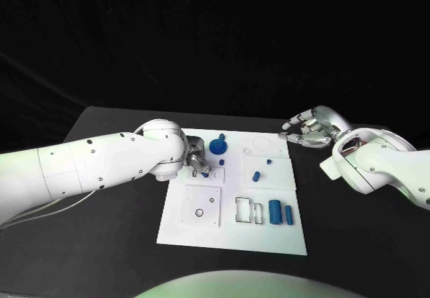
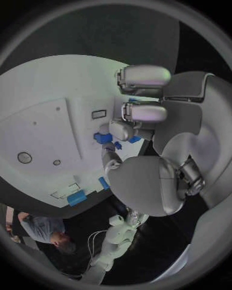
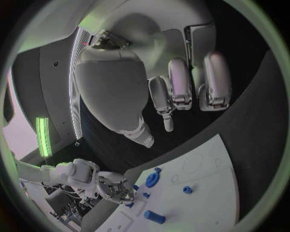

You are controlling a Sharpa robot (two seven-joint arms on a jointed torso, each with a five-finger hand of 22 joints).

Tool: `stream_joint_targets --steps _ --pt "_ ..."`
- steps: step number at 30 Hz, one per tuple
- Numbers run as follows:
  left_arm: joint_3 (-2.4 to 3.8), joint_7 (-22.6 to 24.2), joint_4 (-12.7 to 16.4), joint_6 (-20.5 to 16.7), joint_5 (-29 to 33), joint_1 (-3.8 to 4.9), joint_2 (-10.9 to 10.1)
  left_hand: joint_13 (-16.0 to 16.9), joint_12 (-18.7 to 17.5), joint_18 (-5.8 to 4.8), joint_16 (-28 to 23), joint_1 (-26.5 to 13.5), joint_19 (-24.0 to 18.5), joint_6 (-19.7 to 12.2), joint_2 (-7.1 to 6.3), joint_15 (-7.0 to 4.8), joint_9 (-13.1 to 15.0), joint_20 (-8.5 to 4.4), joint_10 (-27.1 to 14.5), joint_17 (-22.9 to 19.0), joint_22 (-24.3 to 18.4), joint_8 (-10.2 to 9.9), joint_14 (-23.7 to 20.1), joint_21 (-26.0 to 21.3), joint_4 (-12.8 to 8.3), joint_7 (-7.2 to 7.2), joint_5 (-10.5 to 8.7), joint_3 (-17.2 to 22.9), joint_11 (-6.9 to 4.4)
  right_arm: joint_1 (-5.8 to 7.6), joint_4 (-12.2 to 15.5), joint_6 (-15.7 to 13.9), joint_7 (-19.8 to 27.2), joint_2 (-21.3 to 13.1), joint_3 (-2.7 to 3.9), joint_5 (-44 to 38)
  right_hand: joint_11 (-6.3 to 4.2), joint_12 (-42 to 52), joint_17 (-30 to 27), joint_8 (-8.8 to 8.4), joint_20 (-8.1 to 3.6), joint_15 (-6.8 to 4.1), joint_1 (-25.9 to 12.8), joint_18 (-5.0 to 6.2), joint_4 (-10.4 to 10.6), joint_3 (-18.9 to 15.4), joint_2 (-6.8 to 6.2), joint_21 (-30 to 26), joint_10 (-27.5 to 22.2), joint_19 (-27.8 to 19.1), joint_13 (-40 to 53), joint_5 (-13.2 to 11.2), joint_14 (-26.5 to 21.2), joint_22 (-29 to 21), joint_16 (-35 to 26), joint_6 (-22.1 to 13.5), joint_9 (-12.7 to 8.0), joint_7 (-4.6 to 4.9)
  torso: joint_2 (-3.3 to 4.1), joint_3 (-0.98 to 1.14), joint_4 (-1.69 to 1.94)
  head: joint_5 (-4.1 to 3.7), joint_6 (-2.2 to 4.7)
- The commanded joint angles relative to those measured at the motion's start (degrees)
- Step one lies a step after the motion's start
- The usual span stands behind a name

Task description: Assemble the parts on the task board

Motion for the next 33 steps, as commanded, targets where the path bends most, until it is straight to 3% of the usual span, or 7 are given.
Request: stream_joint_targets --steps 1,19,33 --pt "-0.13 -0.1 0.09 0.83 -0.73 -0.15 0.06 0.07 0.36 -0.65 0.2 -0.09 1.72 0.38 0.71 -0.48 0.08 -0.38 0.37 15.09 10.7 0.25 5.95 0.32 -10.0 -0.32 0.2 9.54 -0.03 -0.04 0.07 0.69 0.41 -0.01 0.01 -0.12 -0.1 -0.34 15.1 0.28 -0.11 -0.1 -0.09 0.67 0.24 0.05 0.07 -0.19 -0.47 3.53 4.28 0.28 5.97 13.4 0.35 0.19 0.08 -0.31 -0.02 0.01 0.0 0.0 -0.13" --pt "-0.19 -0.27 0.84 2.29 -0.79 -0.15 -0.25 0.0 0.42 -0.66 0.2 -1.05 1.75 0.77 0.5 -0.6 0.36 -0.45 0.68 15.09 10.77 0.88 5.95 0.33 -10.08 -0.59 -0.65 9.29 -0.21 -0.05 0.15 0.67 0.48 -0.15 0.01 -0.03 -0.11 -0.33 15.1 0.33 -0.12 -0.11 -0.2 0.69 0.43 0.06 0.12 -0.27 -0.46 3.48 4.28 0.44 5.97 13.36 0.35 0.2 0.16 -0.33 -0.03 0.03 0.03 0.03 -0.5" --pt "-0.21 -0.21 0.69 1.75 -0.77 -0.15 -0.22 -0.08 0.47 -0.68 0.2 -3.02 1.8 1.05 0.26 -0.83 0.52 -0.62 0.98 15.09 10.89 1.47 5.95 0.3 -9.49 -1.07 -3.35 8.67 -0.52 -0.05 0.17 0.56 0.5 -0.24 0.01 -0.02 -0.12 -0.4 15.1 0.36 -0.13 -0.12 -0.27 0.69 0.59 0.06 0.11 -0.3 -0.51 3.48 4.21 0.61 5.97 13.36 0.35 0.19 0.25 -0.34 -0.04 0.03 0.03 -0.05 -0.37"
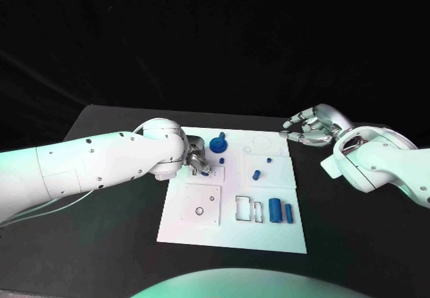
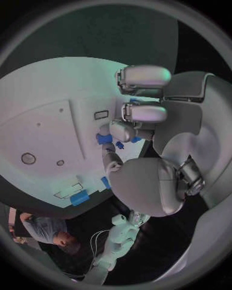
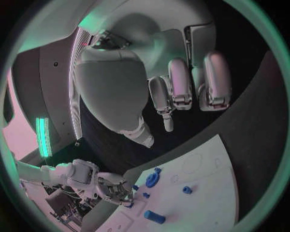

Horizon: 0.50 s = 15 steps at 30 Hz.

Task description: Assemble the parts on the task board

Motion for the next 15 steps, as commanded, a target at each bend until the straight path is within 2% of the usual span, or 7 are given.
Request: stream_joint_targets --steps 1,10,15 --pt "-0.1 -0.13 0.0 0.89 -0.04 -0.12 0.08 -0.08 0.16 -0.67 0.21 0.1 1.55 0.19 0.45 -0.44 0.0 -0.41 0.39 15.1 10.88 0.36 5.95 0.27 -5.3 -0.67 -0.58 5.13 -0.07 -0.04 0.09 0.54 0.45 -0.01 0.01 -0.18 -0.05 -0.4 15.1 0.36 -0.12 -0.13 -0.28 0.69 0.42 -0.08 0.11 -0.31 -0.44 3.48 4.18 0.38 5.97 13.38 0.35 0.19 0.12 -0.34 0.02 -0.01 0.0 -0.05 0.08" --pt "-0.1 -0.23 -0.4 0.72 0.15 -0.12 0.25 -0.15 0.16 -0.69 0.21 -2.34 1.62 0.32 -0.12 -0.63 -0.56 -0.62 0.33 15.1 10.99 0.23 5.95 0.19 -3.74 -1.01 -5.21 4.28 -0.3 -0.04 0.13 0.41 0.51 -0.08 0.01 -0.12 -0.05 -0.49 15.1 0.37 -0.13 -0.13 -0.39 0.71 0.57 -0.12 0.08 -0.4 -0.53 3.43 4.08 0.39 5.97 13.35 0.35 0.15 0.18 -0.33 0.0 -0.01 0.0 -0.05 0.18" --pt "-0.1 -0.29 -0.63 0.78 0.28 -0.12 0.35 -0.02 0.34 -0.69 0.21 -3.01 1.64 0.44 -0.23 -0.67 -0.8 -0.66 0.35 15.1 11.02 0.15 5.95 0.16 -3.14 -1.06 -6.44 3.95 -0.34 -0.04 0.14 0.39 0.53 -0.12 0.01 -0.09 -0.04 -0.53 15.1 0.37 -0.14 -0.13 -0.56 0.75 0.79 -0.2 0.05 -0.55 -0.56 3.35 4.04 0.34 5.97 13.29 0.35 0.08 0.24 -0.33 -0.01 -0.01 0.0 -0.07 0.14"
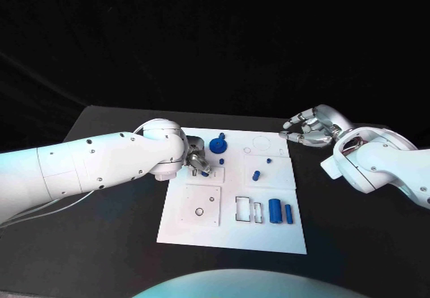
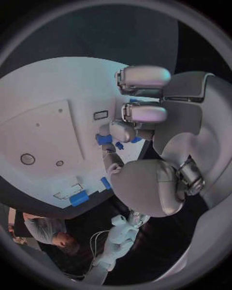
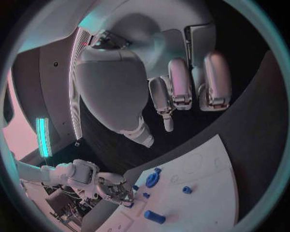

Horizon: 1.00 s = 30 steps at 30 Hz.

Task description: Assemble the parts on the task board

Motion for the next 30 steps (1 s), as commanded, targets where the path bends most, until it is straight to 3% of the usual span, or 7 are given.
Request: stream_joint_targets --steps 1,14,22,30 --pt "-0.1 -0.31 -0.18 0.85 0.21 -0.12 0.15 0.03 0.3 -0.69 0.21 -0.8 1.86 0.47 -0.08 -0.26 -0.08 -0.46 0.13 15.09 11.03 0.14 5.96 0.17 -1.8 -0.63 -0.62 2.28 -0.15 -0.04 0.1 0.4 0.5 -0.03 0.01 -0.13 0.1 -0.31 15.1 0.37 -0.14 -0.13 -0.56 0.75 0.32 -0.06 0.05 -0.32 -0.42 3.35 4.05 0.34 5.97 13.3 0.35 0.08 0.1 -0.33 0.01 -0.02 0.0 -0.04 -0.07" --pt "-0.11 -0.56 -0.83 1.27 0.6 -0.12 0.59 0.15 0.5 -0.7 0.21 -2.39 1.91 0.82 -0.35 -0.29 -0.62 -0.51 0.12 15.09 11.11 0.0 5.96 0.12 -0.19 -0.66 -3.04 1.03 -0.18 -0.04 0.16 0.33 0.55 -0.14 0.01 -0.05 0.1 -0.75 15.1 0.37 -0.15 -0.13 -0.81 0.89 0.69 -0.22 -0.01 -0.9 -0.82 3.03 3.59 0.16 5.97 13.07 0.35 -0.06 0.23 -0.33 0.02 -0.03 -0.03 -0.12 -0.21" --pt "-0.14 -0.68 -1.21 1.47 0.69 -0.13 0.87 0.22 0.65 -0.7 0.21 -3.12 1.94 1.09 -0.39 -0.29 -1.01 -0.53 0.13 15.09 11.17 -0.08 5.96 0.07 1.01 -0.7 -5.61 -0.25 -0.21 -0.04 0.16 0.34 0.58 -0.16 0.01 0.02 0.1 -0.81 15.1 0.39 -0.15 -0.14 -0.91 0.92 0.89 -0.33 -0.06 -1.02 -0.86 2.97 3.54 0.01 5.97 13.03 0.35 -0.12 0.31 -0.33 0.01 0.0 -0.02 -0.2 -0.26" --pt "-0.17 -0.85 -1.44 1.73 0.72 -0.13 0.95 0.28 0.76 -0.69 0.21 -3.29 1.94 1.22 -0.39 -0.29 -1.17 -0.53 0.17 15.09 11.18 -0.09 5.96 0.02 1.57 -0.71 -6.71 -0.99 -0.22 -0.04 0.16 0.36 0.59 -0.19 0.01 0.05 0.08 -0.81 15.1 0.45 -0.17 -0.16 -1.11 0.93 1.33 -0.64 -0.1 -1.08 -0.84 2.95 3.54 -0.42 5.97 13.02 0.35 -0.2 0.51 -0.35 0.0 -0.01 -0.02 -0.23 -0.35"
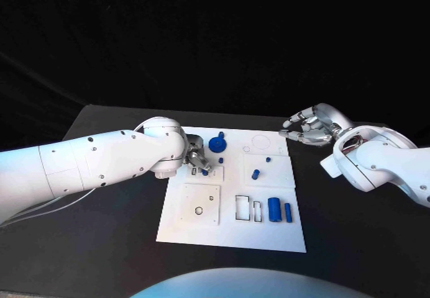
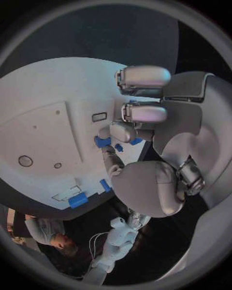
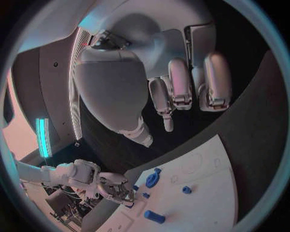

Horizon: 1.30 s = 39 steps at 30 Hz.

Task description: Assemble the parts on the task board

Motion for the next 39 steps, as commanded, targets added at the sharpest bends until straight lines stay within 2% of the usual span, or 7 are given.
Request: stream_joint_targets --steps 1,13,31,34,36,38,39 --pt "-0.17 -0.5 -0.09 1.29 0.39 -0.17 0.16 0.05 0.26 -0.7 0.21 -0.6 1.94 0.1 -0.11 -0.29 -0.06 -0.53 0.17 15.1 11.19 -0.38 5.96 0.03 0.12 0.38 -0.26 -0.16 -0.23 -0.04 0.08 0.38 0.49 -0.02 0.01 -0.13 0.08 -0.26 15.06 0.24 -0.17 -0.16 -0.65 0.93 0.57 -0.19 -0.12 -0.29 -0.44 2.96 3.56 -0.48 5.97 12.99 0.35 -0.21 0.18 -0.35 -0.01 0.0 0.0 -0.02 -0.07" --pt "-0.2 -0.8 -0.26 1.37 0.39 -0.19 0.15 0.18 0.59 -0.71 0.21 -0.13 2.03 0.47 0.24 -0.25 -0.83 -0.47 0.26 15.1 11.36 -0.47 5.96 -0.08 4.08 0.32 -5.14 -6.12 -0.18 -0.04 0.01 0.32 0.49 -0.05 0.01 -0.07 0.02 -0.37 15.01 0.55 -0.25 -0.23 -1.79 0.98 1.84 -3.52 0.16 -0.59 -0.47 2.89 3.39 -0.6 5.96 12.93 0.32 -0.62 1.15 -0.43 -0.04 0.0 0.0 0.06 0.03" --pt "0.53 -0.75 1.87 -1.17 1.5 -0.2 -1.71 0.27 0.96 -0.65 0.21 2.74 1.98 0.68 2.07 -0.23 -1.59 -0.47 0.31 15.1 11.47 -0.28 5.96 -0.5 9.49 0.51 -4.54 -17.77 -0.11 -0.04 -0.27 0.26 0.47 0.06 0.01 -0.02 -0.01 -0.39 14.98 0.74 -0.31 -0.27 -2.15 1.0 1.88 -6.66 1.08 -0.78 -0.48 2.86 3.34 0.59 5.95 12.91 0.31 -0.91 1.83 -0.47 -0.12 0.07 0.03 0.3 0.43" --pt "1.03 -0.74 2.3 -1.6 1.68 -0.19 -2.13 0.22 0.96 -0.65 0.21 2.82 2.0 0.56 2.74 -0.23 -1.66 -0.48 0.25 15.1 11.52 -0.19 5.96 -0.55 9.49 0.53 -2.39 -20.0 -0.09 -0.05 -0.37 0.25 0.49 0.1 0.01 0.03 -0.02 -0.37 14.96 0.76 -0.31 -0.28 -2.2 1.0 1.89 -6.97 1.19 -0.78 -0.46 2.87 3.36 0.61 5.94 12.91 0.3 -0.94 1.89 -0.47 -0.16 0.06 0.06 0.36 0.56" --pt "1.48 -0.7 2.68 -1.97 2.02 -0.16 -2.43 0.21 0.98 -0.65 0.21 2.61 2.03 0.39 2.91 -0.22 -1.64 -0.49 0.23 15.1 11.59 -0.05 5.96 -0.58 9.45 0.6 1.58 -21.24 -0.07 -0.07 -0.45 0.24 0.52 0.14 0.01 0.06 -0.02 -0.37 14.96 0.76 -0.31 -0.28 -2.2 1.0 1.89 -6.97 1.19 -0.78 -0.46 2.87 3.36 0.61 5.94 12.91 0.3 -0.94 1.89 -0.47 -0.13 0.03 0.05 0.44 0.75" --pt "1.96 -0.62 3.04 -2.26 2.48 -0.13 -2.68 0.17 0.94 -0.63 0.21 2.31 1.98 0.16 2.3 -0.29 -1.49 -0.58 0.17 15.1 11.62 0.17 5.96 -0.72 9.41 0.59 10.03 -22.25 -0.06 -0.09 -0.56 0.24 0.54 0.18 0.01 0.09 -0.02 -0.4 14.95 0.77 -0.31 -0.28 -2.27 1.01 1.9 -7.26 1.3 -0.81 -0.49 2.86 3.32 0.61 5.94 12.91 0.3 -0.98 1.95 -0.47 -0.14 0.03 0.05 0.47 0.9" --pt "2.23 -0.56 3.2 -2.37 2.73 -0.11 -2.78 0.13 0.9 -0.62 0.21 2.34 1.94 0.06 2.23 -0.29 -1.51 -0.58 0.14 15.1 11.58 0.12 5.96 -0.79 9.4 0.6 10.18 -22.33 -0.06 -0.1 -0.61 0.24 0.56 0.2 0.01 0.1 -0.02 -0.4 14.95 0.77 -0.31 -0.28 -2.27 1.01 1.9 -7.26 1.3 -0.81 -0.49 2.86 3.32 0.61 5.94 12.91 0.3 -0.98 1.95 -0.47 -0.14 0.04 0.06 0.5 0.98"
